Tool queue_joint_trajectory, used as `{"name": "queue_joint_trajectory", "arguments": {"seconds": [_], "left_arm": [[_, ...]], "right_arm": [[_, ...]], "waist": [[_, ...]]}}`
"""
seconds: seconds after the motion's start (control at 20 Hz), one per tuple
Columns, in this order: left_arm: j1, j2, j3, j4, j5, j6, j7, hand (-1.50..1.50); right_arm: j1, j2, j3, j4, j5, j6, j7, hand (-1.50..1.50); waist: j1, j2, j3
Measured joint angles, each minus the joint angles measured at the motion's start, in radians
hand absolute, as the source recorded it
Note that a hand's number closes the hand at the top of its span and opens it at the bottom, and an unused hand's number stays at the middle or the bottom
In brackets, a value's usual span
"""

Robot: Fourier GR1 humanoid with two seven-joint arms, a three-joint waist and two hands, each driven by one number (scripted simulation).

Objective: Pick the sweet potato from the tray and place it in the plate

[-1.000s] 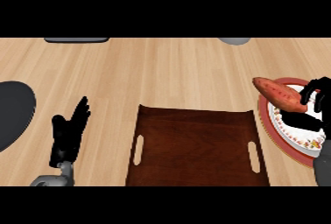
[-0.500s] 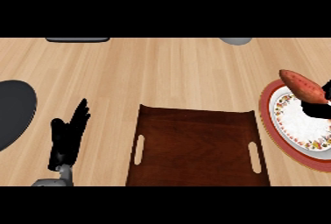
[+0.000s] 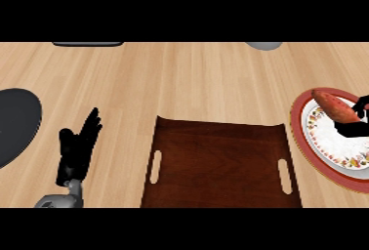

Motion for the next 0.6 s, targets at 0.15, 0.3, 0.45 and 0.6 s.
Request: {"name": "queue_joint_trajectory", "arguments": {"seconds": [0.15,0.3,0.45,0.6], "left_arm": [[-0.002,-0.008,-0.007,0.002,-0.006,0.002,0.0,0.0],[0.004,-0.005,-0.002,0.003,-0.009,-0.001,-0.01,0.0],[0.003,-0.002,0.003,0.012,-0.01,-0.01,-0.022,0.0],[-0.001,0.01,0.018,0.006,-0.002,-0.016,-0.009,0.0]], "right_arm": [[-0.015,-0.032,-0.002,0.115,-0.011,0.057,-0.039,-1.5],[-0.044,-0.063,-0.001,0.219,-0.021,0.098,-0.096,-1.5],[-0.061,-0.082,-0.009,0.283,-0.049,0.115,-0.2,-1.5],[-0.072,-0.079,-0.051,0.283,-0.121,0.131,-0.295,-1.5]], "waist": [[0.002,0.001,0.0],[0.002,0.001,0.0],[0.001,0.0,0.0],[-0.003,-0.001,0.001]]}}
